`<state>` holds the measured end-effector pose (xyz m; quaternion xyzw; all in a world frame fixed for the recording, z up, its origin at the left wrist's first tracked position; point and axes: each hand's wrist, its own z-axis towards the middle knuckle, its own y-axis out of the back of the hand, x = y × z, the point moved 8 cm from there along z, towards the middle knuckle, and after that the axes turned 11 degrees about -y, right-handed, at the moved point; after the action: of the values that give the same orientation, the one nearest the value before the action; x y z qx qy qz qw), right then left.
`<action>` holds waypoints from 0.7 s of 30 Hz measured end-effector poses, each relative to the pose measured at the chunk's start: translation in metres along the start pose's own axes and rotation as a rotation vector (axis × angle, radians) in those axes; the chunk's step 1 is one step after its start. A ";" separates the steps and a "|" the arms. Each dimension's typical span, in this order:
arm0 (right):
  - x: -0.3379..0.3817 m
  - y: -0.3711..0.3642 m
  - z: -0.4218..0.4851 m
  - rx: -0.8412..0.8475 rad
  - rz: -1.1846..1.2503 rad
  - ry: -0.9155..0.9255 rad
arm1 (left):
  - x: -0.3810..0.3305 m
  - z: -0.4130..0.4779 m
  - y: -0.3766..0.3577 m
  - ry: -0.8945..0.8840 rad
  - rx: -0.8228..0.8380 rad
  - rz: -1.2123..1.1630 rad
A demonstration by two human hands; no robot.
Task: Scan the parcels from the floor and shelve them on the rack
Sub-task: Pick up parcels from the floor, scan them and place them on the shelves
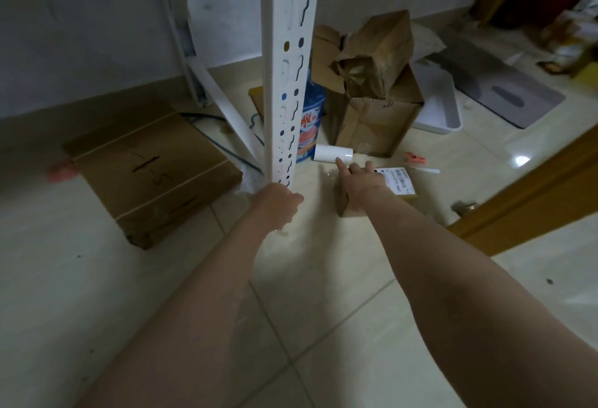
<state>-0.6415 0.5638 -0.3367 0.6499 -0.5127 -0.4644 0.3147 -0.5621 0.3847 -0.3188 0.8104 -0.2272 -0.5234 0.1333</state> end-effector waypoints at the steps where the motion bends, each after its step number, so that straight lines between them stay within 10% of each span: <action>1: 0.002 0.001 -0.001 -0.002 -0.015 0.016 | 0.002 0.001 -0.001 0.014 -0.003 -0.036; 15: -0.010 0.077 -0.159 -0.125 0.223 0.273 | -0.010 -0.089 0.005 -0.062 -0.054 0.058; 21: -0.047 0.183 -0.265 -0.249 0.272 0.372 | -0.135 -0.182 0.042 0.151 -0.075 -0.420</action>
<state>-0.4666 0.5407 -0.0636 0.6055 -0.4675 -0.3498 0.5408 -0.4539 0.4133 -0.1174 0.8713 -0.0232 -0.4854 0.0684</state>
